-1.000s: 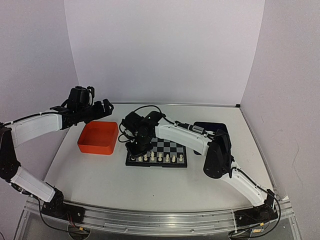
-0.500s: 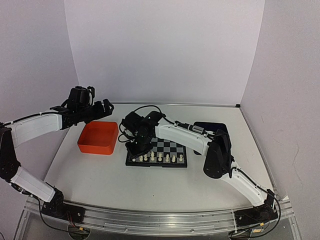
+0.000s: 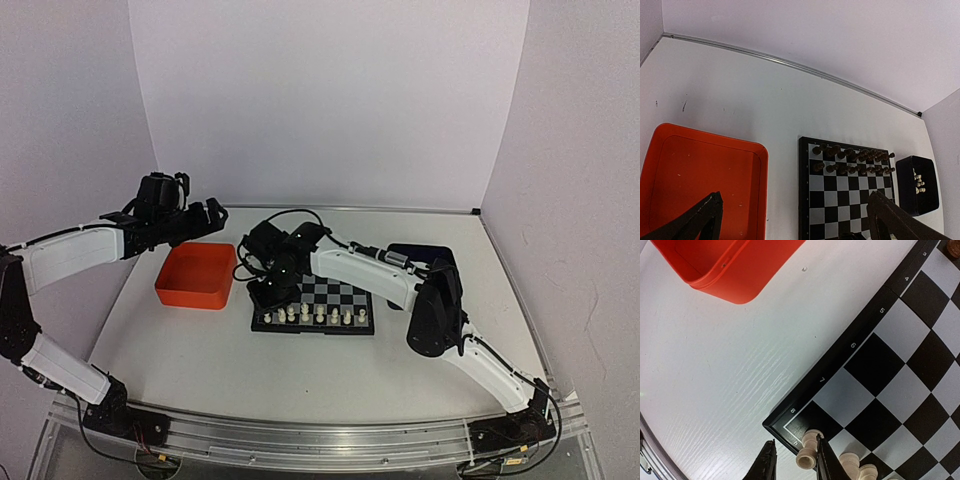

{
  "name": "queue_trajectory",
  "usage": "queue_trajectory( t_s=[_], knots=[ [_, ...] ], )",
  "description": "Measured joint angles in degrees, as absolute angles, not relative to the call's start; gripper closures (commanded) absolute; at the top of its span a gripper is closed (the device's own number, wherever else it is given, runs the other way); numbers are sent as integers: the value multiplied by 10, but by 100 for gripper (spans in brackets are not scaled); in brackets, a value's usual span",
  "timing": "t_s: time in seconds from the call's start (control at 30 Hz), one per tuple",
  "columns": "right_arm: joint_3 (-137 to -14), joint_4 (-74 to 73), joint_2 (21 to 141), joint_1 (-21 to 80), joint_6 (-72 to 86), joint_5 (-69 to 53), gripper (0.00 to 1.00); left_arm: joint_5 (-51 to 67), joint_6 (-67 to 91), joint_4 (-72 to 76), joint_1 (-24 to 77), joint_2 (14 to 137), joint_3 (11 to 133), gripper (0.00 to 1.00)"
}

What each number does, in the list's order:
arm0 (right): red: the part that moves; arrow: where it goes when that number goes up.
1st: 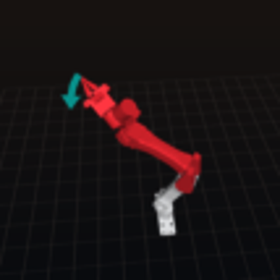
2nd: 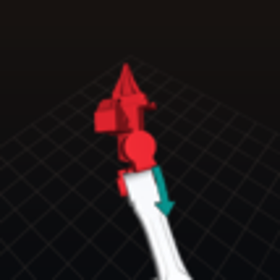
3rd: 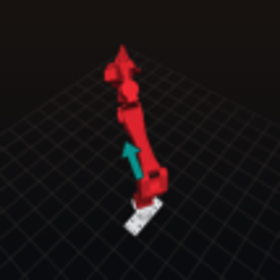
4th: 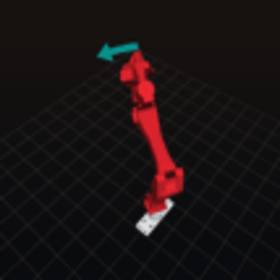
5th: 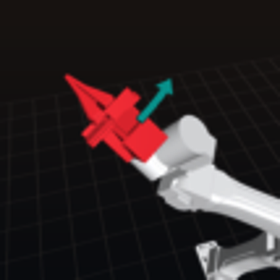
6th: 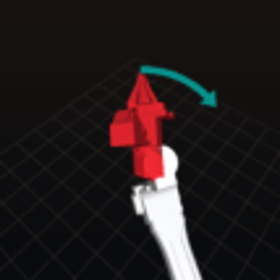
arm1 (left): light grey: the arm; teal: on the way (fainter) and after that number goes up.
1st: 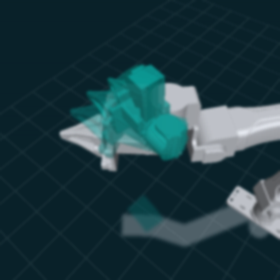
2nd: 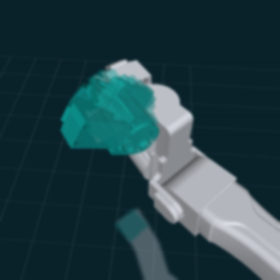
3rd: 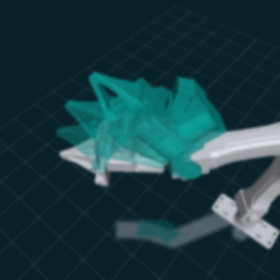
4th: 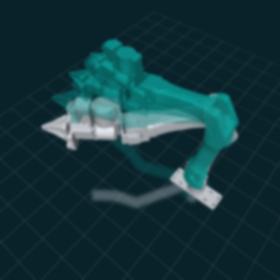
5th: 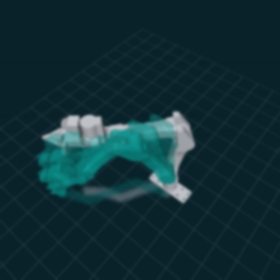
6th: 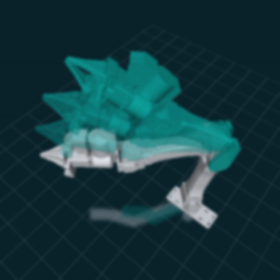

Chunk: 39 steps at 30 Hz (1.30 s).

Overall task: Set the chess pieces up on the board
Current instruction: Place the chess piece on the chessboard, then adjust the chess piece on the chessboard.

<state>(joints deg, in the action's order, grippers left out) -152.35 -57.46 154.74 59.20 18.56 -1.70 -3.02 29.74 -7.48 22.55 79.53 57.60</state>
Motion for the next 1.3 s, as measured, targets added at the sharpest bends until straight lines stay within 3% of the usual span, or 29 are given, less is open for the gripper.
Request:
queue_trajectory(
  t_s=[1.3],
  knots=[
    [-1363, -551, 1439, 620, 180, 86, 68, -11, 295, -64, 225, 778, 561, 0]
  ],
)
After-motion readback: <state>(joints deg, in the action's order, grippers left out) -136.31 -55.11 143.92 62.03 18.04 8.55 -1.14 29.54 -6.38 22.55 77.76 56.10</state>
